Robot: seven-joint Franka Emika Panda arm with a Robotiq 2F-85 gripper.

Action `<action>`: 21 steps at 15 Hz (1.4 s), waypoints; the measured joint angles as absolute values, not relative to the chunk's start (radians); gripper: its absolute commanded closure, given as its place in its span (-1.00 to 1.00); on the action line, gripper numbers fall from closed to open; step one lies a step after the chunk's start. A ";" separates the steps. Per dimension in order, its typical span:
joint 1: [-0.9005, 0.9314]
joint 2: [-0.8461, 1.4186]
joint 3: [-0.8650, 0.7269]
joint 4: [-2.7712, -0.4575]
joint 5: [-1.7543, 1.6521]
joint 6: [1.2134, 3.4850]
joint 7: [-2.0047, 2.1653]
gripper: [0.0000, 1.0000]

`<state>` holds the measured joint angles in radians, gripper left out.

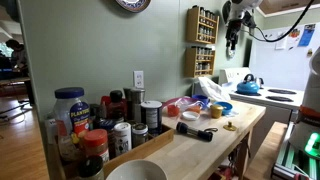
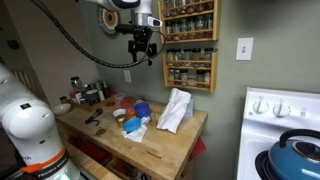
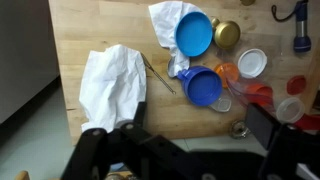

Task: Place the flashlight upright on the table

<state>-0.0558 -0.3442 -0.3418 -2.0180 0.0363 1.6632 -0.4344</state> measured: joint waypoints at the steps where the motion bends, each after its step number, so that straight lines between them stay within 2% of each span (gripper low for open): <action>1: -0.056 -0.344 -0.342 -2.018 0.036 1.663 -0.434 -1.00; 13: -0.060 -0.344 -0.332 -2.018 0.037 1.663 -0.436 -1.00; 16: -0.045 -0.345 -0.261 -2.033 0.053 1.663 -0.441 -1.00; 21: 0.056 -0.345 -0.055 -2.105 0.072 1.662 -0.419 -1.00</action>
<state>0.0561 -0.3451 -0.0552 -2.1052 0.0723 1.6616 -0.4188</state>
